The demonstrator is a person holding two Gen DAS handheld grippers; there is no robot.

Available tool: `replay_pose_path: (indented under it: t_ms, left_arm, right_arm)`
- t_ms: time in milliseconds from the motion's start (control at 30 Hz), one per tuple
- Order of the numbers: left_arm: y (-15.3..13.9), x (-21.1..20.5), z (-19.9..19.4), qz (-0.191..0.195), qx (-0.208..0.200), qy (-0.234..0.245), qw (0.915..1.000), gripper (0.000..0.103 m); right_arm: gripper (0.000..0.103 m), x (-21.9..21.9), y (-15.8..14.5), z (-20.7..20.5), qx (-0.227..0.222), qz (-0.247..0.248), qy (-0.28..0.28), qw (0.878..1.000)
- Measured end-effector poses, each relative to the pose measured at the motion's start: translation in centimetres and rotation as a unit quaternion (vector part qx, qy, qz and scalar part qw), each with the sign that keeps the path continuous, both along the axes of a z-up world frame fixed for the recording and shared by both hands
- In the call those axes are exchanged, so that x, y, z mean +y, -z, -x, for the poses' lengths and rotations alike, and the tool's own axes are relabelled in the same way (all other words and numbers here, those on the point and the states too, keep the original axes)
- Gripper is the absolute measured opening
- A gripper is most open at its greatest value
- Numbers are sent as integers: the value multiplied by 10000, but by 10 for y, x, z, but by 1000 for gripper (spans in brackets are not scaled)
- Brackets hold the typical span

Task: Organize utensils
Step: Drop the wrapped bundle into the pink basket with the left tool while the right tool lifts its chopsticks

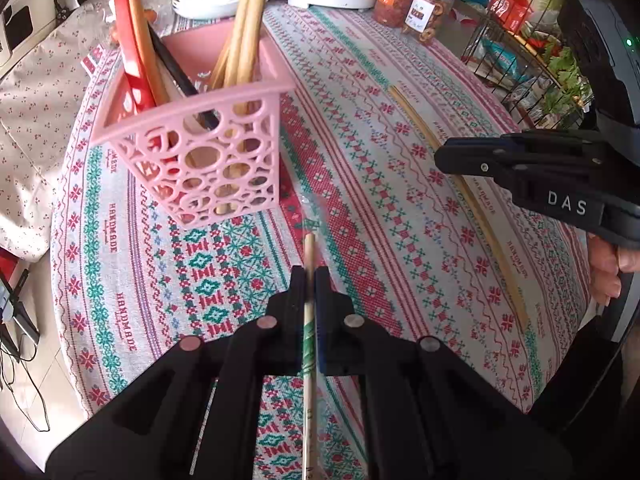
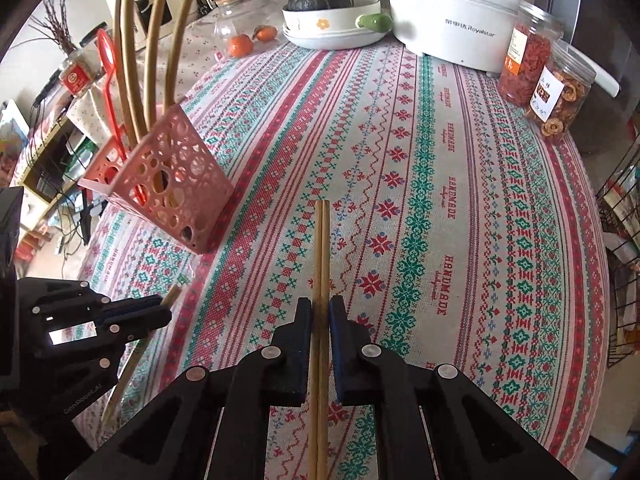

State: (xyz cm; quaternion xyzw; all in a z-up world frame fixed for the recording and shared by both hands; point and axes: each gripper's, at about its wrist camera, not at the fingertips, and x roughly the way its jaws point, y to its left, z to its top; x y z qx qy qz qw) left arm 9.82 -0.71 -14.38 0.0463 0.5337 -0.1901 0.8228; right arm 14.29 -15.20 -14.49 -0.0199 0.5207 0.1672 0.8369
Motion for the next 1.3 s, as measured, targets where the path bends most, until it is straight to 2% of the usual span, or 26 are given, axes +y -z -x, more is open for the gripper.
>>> replay_pose_path:
  t_ms: [200, 300, 367, 467, 633, 767, 867, 900, 1067, 1300]
  left_arm:
    - [-54, 16, 34, 525, -903, -22, 9945, 6]
    - [-84, 31, 48, 858, -1479, -152, 9852, 6]
    - [-102, 41, 51, 1091, -1900, -293, 9752, 6]
    - [-122, 53, 54, 1349, -2565, -603, 9552, 6]
    - [-143, 71, 45, 1587, -3596, -1296, 9103, 6]
    - [-160, 69, 33, 1540, -4426, -1500, 8705, 6]
    - [-163, 61, 17, 1367, -4834, -1587, 8500, 6]
    - [-161, 59, 11, 1338, -4901, -1620, 8460, 6]
    - [-139, 49, -14, 1145, -5053, -1770, 8368, 6]
    - [-110, 47, -32, 1083, -4995, -1877, 8388, 6]
  right_arm:
    - [9, -16, -51, 38, -929, -452, 50, 9946]
    - [9, -17, -78, 56, -1393, -669, 47, 9880]
    - [9, -17, -94, 65, -1685, -795, 32, 9825]
    - [9, -16, -114, 76, -2053, -985, 30, 9737]
    - [9, -12, -140, 77, -2426, -1200, 44, 9627]
    - [9, -7, -152, 70, -2531, -1274, 29, 9590]
    - [9, -2, -152, 62, -2543, -1322, 42, 9580]
    - [9, -1, -151, 60, -2530, -1322, 31, 9584]
    - [9, 1, -145, 50, -2497, -1285, 1, 9598]
    - [9, 4, -144, 38, -2525, -1284, 26, 9590]
